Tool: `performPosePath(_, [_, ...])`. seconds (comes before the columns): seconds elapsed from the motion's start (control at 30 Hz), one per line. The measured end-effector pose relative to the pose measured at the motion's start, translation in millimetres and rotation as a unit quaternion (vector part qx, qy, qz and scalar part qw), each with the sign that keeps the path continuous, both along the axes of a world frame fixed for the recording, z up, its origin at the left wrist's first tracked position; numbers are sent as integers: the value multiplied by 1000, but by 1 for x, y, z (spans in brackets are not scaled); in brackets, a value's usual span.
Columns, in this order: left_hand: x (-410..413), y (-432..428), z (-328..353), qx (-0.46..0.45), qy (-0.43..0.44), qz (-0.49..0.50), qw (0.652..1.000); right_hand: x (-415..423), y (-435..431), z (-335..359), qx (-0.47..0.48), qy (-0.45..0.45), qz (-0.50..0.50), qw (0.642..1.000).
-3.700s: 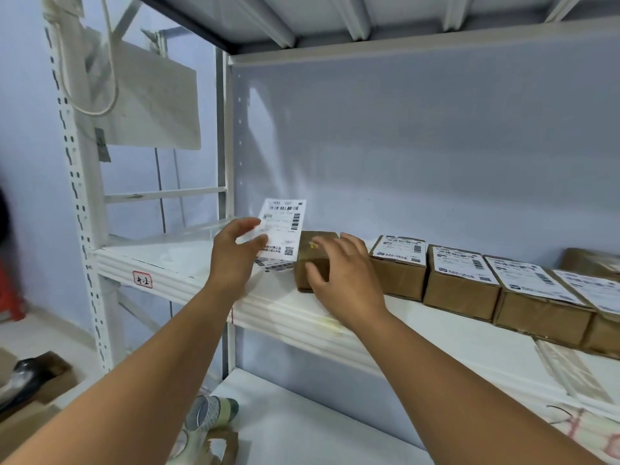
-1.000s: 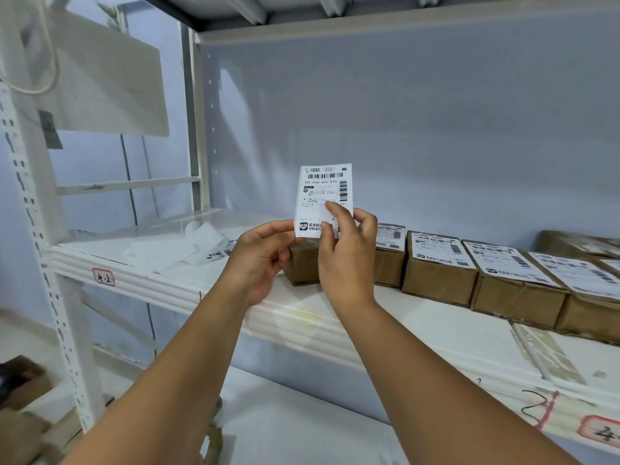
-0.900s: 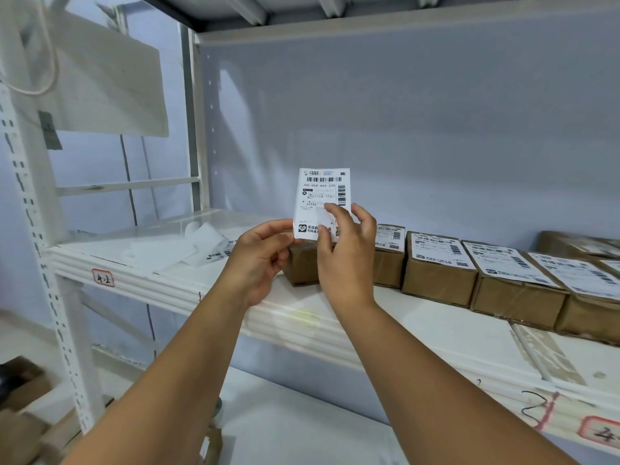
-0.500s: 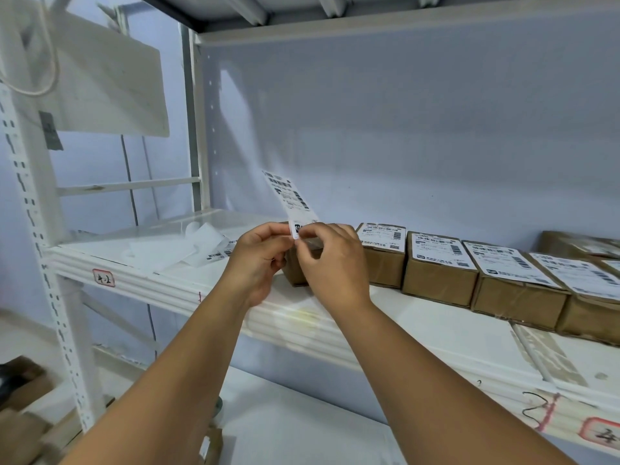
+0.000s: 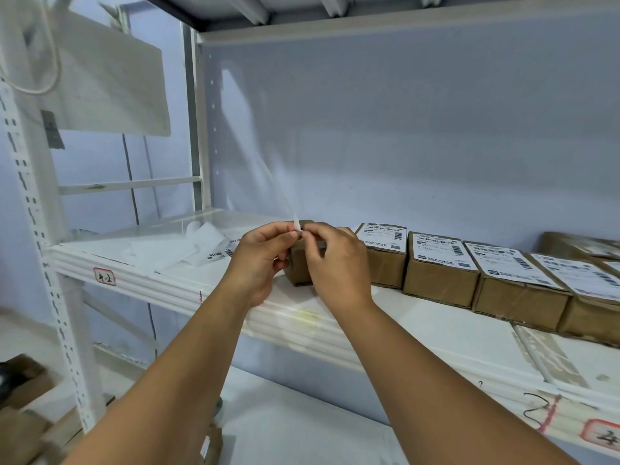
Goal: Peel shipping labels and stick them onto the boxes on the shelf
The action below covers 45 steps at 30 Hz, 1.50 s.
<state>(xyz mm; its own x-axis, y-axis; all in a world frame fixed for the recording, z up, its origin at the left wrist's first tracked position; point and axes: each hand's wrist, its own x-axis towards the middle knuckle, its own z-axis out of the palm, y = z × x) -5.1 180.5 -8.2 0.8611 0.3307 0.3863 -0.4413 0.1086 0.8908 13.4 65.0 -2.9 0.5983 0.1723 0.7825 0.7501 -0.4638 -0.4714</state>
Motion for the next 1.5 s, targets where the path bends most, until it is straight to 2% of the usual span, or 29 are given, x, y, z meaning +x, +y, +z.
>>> performPosePath(0.1, [-1,0,0,17,3,-6,1000,0,1,-1,1,-4,-6,1000])
performPosePath(0.27, [-2,0,1,-4,-3,-14,1000,1,1,0,11,6,-9,1000])
performPosePath(0.4, [-4,1,5,-151,-23,-46,987,4,0,1,73,20,-22,997])
performPosePath(0.5, [-4,4,7,-280,-32,-44,958,6,0,0,112,27,-19,993])
performPosePath(0.6, [-3,7,6,-361,-59,-48,929,3,-1,1,127,57,7,990])
performPosePath(0.73, [1,12,7,-419,-95,3,903,2,-3,1,170,67,19,983])
performPosePath(0.87, [2,23,8,-466,-104,52,877,4,-5,1,205,41,-25,977])
performPosePath(1.07, [-13,62,19,-466,-141,182,854,3,-8,4,261,43,-25,964])
performPosePath(1.13, [-16,83,25,-429,-152,257,853,5,-7,5,277,47,-20,960])
performPosePath(1.2, [-19,99,26,-330,-136,348,867,6,-7,4,270,43,-18,962])
performPosePath(1.23, [-21,103,24,-255,-115,391,877,6,-7,4,255,38,-16,966])
performPosePath(1.3, [-22,108,14,-41,-47,463,884,5,-5,3,207,28,-3,978])
performPosePath(1.37, [-20,109,-2,187,35,464,865,4,-2,0,156,25,13,987])
performPosePath(1.4, [-17,110,-9,270,68,443,852,4,-1,-1,136,23,18,990])
performPosePath(1.43, [-15,112,-14,330,93,422,840,5,0,-1,121,23,19,992])
performPosePath(1.5, [-12,114,-17,385,132,400,821,6,0,-2,99,30,20,994])
